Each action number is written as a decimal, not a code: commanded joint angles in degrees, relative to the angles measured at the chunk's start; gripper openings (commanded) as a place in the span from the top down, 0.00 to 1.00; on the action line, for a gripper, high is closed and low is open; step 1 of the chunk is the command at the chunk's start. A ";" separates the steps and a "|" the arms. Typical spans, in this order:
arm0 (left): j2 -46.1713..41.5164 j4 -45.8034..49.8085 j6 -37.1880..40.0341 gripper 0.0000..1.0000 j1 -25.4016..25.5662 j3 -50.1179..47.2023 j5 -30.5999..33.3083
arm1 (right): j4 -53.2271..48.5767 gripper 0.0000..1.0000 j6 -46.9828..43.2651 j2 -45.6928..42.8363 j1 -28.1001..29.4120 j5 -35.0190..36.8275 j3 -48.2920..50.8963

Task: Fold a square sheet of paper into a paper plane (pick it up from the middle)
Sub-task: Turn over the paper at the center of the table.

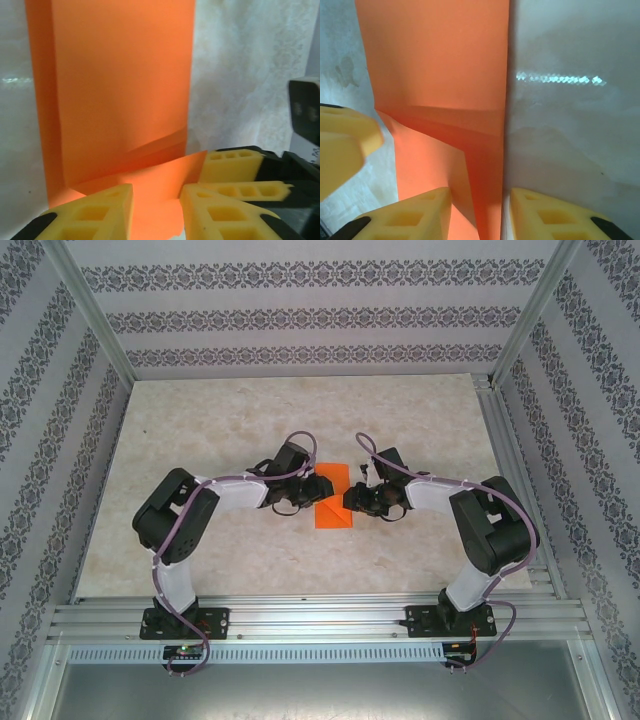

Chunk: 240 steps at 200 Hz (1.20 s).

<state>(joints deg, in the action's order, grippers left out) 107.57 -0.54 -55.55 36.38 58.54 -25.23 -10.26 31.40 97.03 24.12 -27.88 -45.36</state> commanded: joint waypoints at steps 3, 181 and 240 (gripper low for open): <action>2.35 -0.38 -1.00 0.69 -0.50 0.89 -0.42 | 3.69 0.64 0.41 1.27 -0.12 -2.05 -0.70; 0.72 1.41 -1.27 0.71 -0.59 0.30 1.81 | 5.78 0.94 1.35 -2.47 -0.21 -3.62 1.79; -13.10 7.41 -0.63 0.46 -3.33 -0.62 9.08 | -15.10 0.99 -10.00 -16.19 0.54 15.15 -3.89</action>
<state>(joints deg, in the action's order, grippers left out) 102.67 2.98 -56.62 35.42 58.50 -21.65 -12.62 29.43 87.15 23.90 -26.04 -44.69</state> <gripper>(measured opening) 0.525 0.047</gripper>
